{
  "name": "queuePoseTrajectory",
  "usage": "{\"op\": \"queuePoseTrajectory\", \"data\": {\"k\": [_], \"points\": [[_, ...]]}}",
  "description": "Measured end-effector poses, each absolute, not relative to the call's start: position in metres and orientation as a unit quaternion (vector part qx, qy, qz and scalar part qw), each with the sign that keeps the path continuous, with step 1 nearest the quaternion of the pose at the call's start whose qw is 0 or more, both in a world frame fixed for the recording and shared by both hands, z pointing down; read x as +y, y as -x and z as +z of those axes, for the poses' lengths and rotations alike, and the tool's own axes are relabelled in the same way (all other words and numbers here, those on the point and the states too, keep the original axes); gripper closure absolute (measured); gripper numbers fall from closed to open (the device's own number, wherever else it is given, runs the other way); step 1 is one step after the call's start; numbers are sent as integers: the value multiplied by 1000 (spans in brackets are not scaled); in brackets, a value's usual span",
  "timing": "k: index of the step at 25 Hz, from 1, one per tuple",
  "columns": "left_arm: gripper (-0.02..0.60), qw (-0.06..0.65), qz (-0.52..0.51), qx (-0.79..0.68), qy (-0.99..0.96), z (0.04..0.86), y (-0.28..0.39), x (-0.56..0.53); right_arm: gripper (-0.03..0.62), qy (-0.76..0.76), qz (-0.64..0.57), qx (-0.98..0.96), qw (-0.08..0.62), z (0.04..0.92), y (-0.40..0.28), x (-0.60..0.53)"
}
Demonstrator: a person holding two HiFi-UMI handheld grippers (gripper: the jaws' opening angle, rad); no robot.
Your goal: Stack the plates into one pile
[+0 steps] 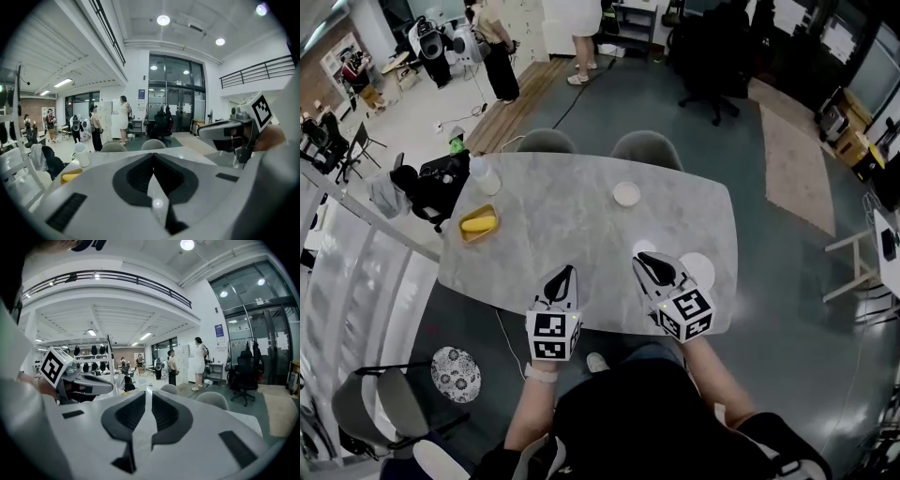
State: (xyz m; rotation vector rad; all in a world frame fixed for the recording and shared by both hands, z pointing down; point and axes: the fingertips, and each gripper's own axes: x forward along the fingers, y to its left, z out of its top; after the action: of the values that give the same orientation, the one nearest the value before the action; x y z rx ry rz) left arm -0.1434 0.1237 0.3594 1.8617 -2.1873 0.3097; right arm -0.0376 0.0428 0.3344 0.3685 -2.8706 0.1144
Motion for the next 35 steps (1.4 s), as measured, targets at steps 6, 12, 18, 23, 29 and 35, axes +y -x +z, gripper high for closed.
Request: {"op": "queuePoseTrajectory", "data": {"k": [6,12,18,23,29,35], "points": [[571,103,109,-757,-636,349,156,145,540,-121,22,-985,117,333,52,66],[571,94,99,-762,-633,340,168,165,540,-106,10,-988,114,328,67,91],[571,94,99,-765,-629,342,173,180,540,-92,6,-989,113,327,75,108],[571,93,100,-766,-628,346,180,187,542,-87,9,-989,118,331,83,119],[571,99,103,-765,-628,350,181,193,542,-93,6,-988,119,333,83,123],[571,101,103,-764,-629,349,177,194,542,-99,14,-988,119,333,76,121]]}}
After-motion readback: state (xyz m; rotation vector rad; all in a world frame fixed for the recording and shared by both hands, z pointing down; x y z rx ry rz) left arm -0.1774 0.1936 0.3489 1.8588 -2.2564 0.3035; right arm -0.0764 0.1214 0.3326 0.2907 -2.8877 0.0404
